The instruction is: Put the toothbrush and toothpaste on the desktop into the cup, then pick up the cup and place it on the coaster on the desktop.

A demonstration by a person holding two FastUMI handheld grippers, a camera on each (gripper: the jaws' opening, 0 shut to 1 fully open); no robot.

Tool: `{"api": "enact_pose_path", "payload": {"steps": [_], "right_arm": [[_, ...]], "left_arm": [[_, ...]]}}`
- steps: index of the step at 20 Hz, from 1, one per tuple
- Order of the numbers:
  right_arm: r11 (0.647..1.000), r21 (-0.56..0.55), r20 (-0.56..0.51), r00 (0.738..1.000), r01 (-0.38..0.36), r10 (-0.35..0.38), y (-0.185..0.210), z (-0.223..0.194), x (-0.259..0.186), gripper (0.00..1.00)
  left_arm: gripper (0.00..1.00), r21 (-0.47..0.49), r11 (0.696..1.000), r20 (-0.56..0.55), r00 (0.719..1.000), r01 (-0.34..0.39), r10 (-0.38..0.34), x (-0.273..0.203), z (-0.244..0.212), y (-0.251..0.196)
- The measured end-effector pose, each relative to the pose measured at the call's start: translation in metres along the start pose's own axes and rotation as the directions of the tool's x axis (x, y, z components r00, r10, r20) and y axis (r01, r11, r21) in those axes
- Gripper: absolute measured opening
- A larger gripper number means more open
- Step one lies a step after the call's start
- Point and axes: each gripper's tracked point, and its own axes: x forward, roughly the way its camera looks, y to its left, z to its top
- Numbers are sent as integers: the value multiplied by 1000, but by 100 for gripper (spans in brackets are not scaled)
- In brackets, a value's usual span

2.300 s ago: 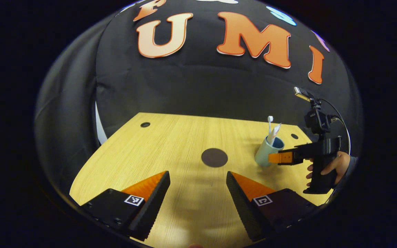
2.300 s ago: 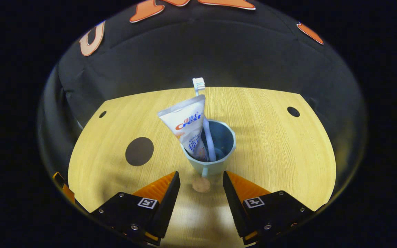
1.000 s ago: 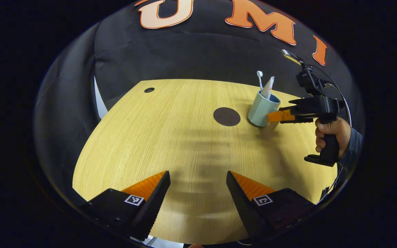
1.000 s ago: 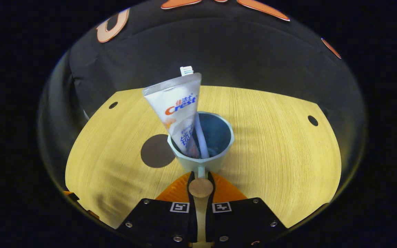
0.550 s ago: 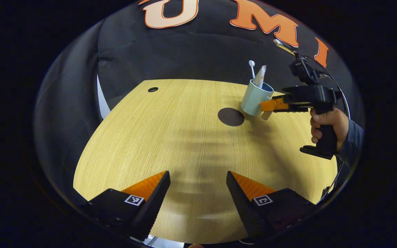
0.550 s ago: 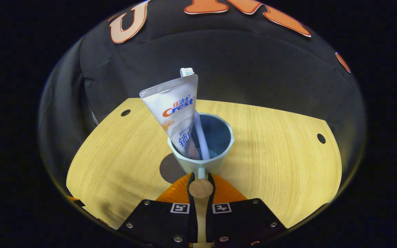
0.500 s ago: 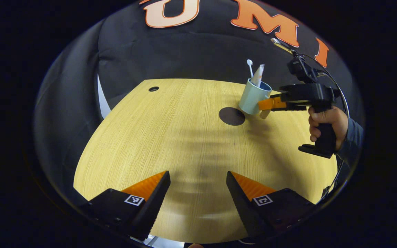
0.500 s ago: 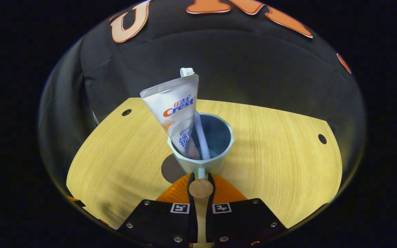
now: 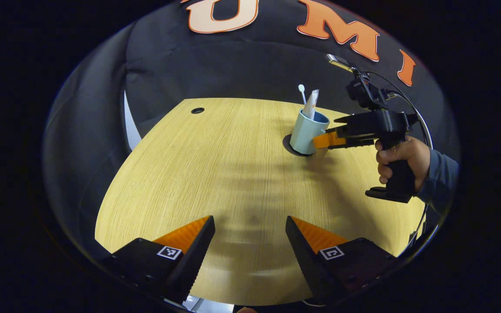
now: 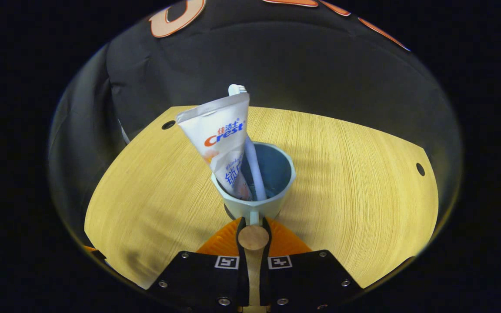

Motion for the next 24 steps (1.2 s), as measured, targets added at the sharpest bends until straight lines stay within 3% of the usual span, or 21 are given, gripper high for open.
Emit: {"api": "enact_pose_path", "payload": {"steps": [2, 3, 4, 6, 7, 8, 11, 17, 21, 24], "right_arm": [[1000, -3, 4, 1000, 27, -27, -7, 5, -2, 13], [999, 12, -1, 999, 47, -47, -11, 7, -8, 22], [998, 28, 9, 998, 64, -64, -13, 13, -12, 25], [995, 55, 53, 994, 89, -92, -21, 18, -28, 41], [993, 61, 66, 993, 97, -101, -26, 19, -41, 54], [993, 65, 76, 991, 102, -107, -28, 19, -52, 55], [989, 86, 119, 984, 120, -129, -40, 13, -90, 80], [975, 135, 221, 954, 174, -201, -70, -5, -168, 91], [967, 145, 354, 902, 208, -247, -91, 1, -224, 92], [965, 132, 450, 854, 226, -262, -103, 8, -264, 93]], "left_arm": [[99, 10, 1000, -11, 1000, 23, -22, 1, 1, -2], [99, 18, 999, -23, 999, 30, -30, 3, -1, -1], [99, 32, 999, -38, 998, 44, -43, 9, -4, 0], [98, 57, 996, -53, 997, 68, -65, 19, -6, 4], [98, 64, 995, -56, 995, 82, -78, 19, -6, 3], [98, 72, 993, -63, 994, 94, -90, 19, -5, 1], [99, 104, 987, -70, 990, 127, -120, 24, -1, -8], [98, 99, 974, -159, 969, 205, -188, 18, -12, -36], [98, 139, 974, -72, 983, 180, -172, 7, 15, -46], [98, 148, 977, 67, 984, 154, -165, -10, 52, -63]]}}
